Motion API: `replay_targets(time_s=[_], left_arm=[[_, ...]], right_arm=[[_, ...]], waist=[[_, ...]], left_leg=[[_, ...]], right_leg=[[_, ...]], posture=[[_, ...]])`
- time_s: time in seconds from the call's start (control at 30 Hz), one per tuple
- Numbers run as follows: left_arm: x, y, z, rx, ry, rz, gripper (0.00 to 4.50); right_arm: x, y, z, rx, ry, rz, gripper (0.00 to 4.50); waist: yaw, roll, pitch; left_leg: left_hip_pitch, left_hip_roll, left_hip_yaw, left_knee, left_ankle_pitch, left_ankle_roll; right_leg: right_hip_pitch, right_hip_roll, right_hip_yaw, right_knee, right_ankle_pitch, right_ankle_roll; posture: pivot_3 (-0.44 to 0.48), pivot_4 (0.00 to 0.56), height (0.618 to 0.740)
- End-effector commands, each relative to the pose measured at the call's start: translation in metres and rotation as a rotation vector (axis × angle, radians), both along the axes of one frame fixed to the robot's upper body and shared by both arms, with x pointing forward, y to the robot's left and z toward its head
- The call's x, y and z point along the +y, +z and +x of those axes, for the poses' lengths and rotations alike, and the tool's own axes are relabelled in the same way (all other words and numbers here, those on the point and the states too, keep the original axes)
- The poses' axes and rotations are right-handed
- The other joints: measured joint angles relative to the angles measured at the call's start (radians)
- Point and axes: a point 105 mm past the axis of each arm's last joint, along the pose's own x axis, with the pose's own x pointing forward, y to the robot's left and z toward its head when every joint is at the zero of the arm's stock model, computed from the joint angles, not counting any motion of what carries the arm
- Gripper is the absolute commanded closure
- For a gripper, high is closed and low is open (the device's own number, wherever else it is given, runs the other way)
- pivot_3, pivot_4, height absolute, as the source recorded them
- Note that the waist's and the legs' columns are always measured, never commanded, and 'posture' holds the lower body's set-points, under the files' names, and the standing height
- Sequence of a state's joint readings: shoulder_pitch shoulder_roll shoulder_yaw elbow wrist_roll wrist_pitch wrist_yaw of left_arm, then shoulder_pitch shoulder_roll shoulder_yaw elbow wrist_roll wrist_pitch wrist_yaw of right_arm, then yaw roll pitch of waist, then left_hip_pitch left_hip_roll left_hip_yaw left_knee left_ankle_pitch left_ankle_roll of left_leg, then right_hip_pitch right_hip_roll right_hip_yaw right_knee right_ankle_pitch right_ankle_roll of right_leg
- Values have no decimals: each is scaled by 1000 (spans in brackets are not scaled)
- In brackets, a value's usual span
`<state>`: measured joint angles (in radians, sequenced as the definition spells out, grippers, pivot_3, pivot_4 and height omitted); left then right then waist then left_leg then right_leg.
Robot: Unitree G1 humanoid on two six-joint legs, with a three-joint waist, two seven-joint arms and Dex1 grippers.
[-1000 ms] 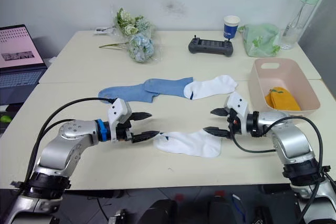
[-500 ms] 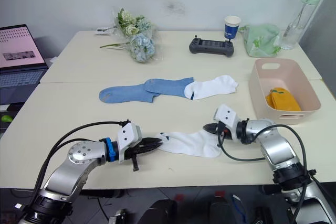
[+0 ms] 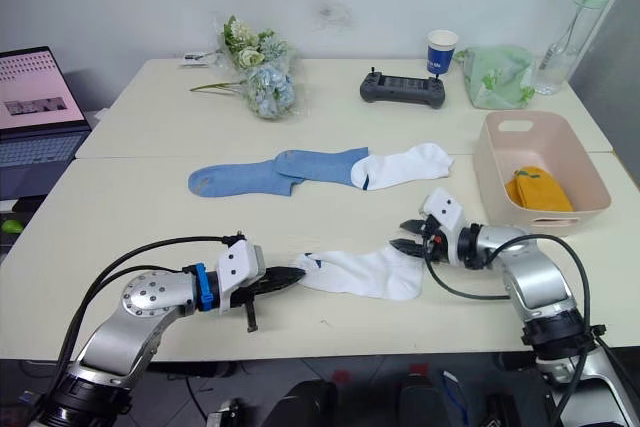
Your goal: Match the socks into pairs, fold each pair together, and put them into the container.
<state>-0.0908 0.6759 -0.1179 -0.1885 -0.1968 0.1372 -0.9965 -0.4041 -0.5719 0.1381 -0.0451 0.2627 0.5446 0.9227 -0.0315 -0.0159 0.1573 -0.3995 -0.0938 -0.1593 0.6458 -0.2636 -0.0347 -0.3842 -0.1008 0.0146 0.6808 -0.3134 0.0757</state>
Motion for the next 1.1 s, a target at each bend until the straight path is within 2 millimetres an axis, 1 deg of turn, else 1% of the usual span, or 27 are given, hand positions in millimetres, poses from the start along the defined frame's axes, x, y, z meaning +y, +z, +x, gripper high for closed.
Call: replay_targets(time_s=[0.03, 0.07, 0.13, 0.2, 0.23, 0.33, 0.4, 0.47, 0.5, 0.53, 0.57, 0.73, 0.8, 0.83, 0.87, 1.1], left_arm=[[0, 9, -5, -63, -61, 27, 4117], [1, 10, -6, -69, -67, 33, 3905], [2, 8, -8, -66, -82, 41, 3257], [2, 6, -9, -78, -98, 64, 2607], [2, 3, -8, -85, -103, 75, 2368], [1, -4, -6, -109, -122, 112, 2368], [-1, -7, -1, -138, -119, 134, 2368], [-1, -11, 5, -159, -110, 153, 2319], [-2, -12, 7, -174, -113, 166, 2506], [-3, -13, 8, -180, -123, 173, 2711], [-3, -14, 8, -183, -130, 175, 2941], [-4, -13, 7, -195, -148, 175, 4500], [-3, -13, 5, -193, -150, 174, 4500], [-2, -14, 4, -192, -151, 175, 4500], [-2, -14, 2, -191, -153, 175, 4500], [4, -12, -14, -199, -166, 182, 4500]], right_arm=[[0, 12, -3, 5, 1, 39, 1068], [-1, 11, -2, 9, -7, 35, 707], [0, 9, -5, 26, 3, 27, 8], [1, 7, -6, 33, 11, 19, 0], [2, 5, -5, 33, 8, 14, 0], [2, 0, -5, 39, 1, -4, 0], [3, -4, -5, 48, 1, -11, 0], [3, -6, -3, 48, -2, -15, 374], [3, -7, -3, 49, -2, -15, 566], [4, -7, -3, 50, 1, -15, 906], [5, -8, -3, 55, 8, -17, 1237], [5, -7, -3, 64, 10, 0, 3063], [4, -6, -3, 65, -2, 9, 3739], [2, -6, -2, 66, -9, 12, 4186], [0, -5, -2, 68, -16, 17, 4475], [-8, 2, -11, 91, -31, 24, 4475]], waist=[[0, 0, 0], [-1, 0, 0], [0, 0, 0], [0, 0, 0], [0, 0, 0], [0, 0, 0], [0, 0, 0], [0, 0, 0], [0, 0, 0], [0, 0, 0], [0, 0, 0], [-1, 0, 0], [-1, 0, 0], [-1, 0, 0], [-1, 0, 0], [-1, 0, 0]], left_leg=[[0, 0, 0, 0, 0, 0], [0, 0, 0, 0, 0, 0], [0, 0, 0, 0, 0, 0], [0, 0, 0, 0, 0, 0], [0, 0, 0, 0, 0, 0], [0, 0, 0, 0, 0, 0], [0, 0, 0, 0, 0, 0], [0, 0, 0, 0, 0, 0], [0, 0, 0, 0, 0, 0], [0, 0, 0, 0, 0, 0], [0, 0, 0, 0, 0, 0], [0, 0, 0, 0, 0, 0], [0, 0, 0, 0, 0, 0], [0, 0, 0, 0, 0, 0], [0, 0, 0, 0, 0, 0], [0, 0, 0, 0, 0, 0]], right_leg=[[0, 0, 0, 0, 0, 0], [0, 0, 0, 0, 0, 0], [0, 0, 0, 0, 0, 0], [0, 0, 0, 0, 0, 0], [0, 0, 0, 0, 0, 0], [0, 0, 0, 0, 0, 0], [0, 0, 0, 0, 0, 0], [0, 0, 0, 0, 0, 0], [0, 0, 0, 0, 0, 0], [0, 0, 0, 0, 0, 0], [0, 0, 0, 0, 0, 0], [0, 0, 0, 0, 0, 0], [0, 0, 0, 0, 0, 0], [0, 0, 0, 0, 0, 0], [0, 0, 0, 0, 0, 0], [0, 0, 0, 0, 0, 0]], posture=[[0, 150, 740], [0, 150, 740], [0, 150, 740], [0, 150, 740], [0, 150, 740], [0, 150, 740], [0, 150, 740], [0, 150, 740], [0, 150, 740], [0, 150, 740], [0, 150, 740], [0, 150, 740], [0, 150, 740], [0, 150, 740], [0, 150, 740], [0, 150, 740]])
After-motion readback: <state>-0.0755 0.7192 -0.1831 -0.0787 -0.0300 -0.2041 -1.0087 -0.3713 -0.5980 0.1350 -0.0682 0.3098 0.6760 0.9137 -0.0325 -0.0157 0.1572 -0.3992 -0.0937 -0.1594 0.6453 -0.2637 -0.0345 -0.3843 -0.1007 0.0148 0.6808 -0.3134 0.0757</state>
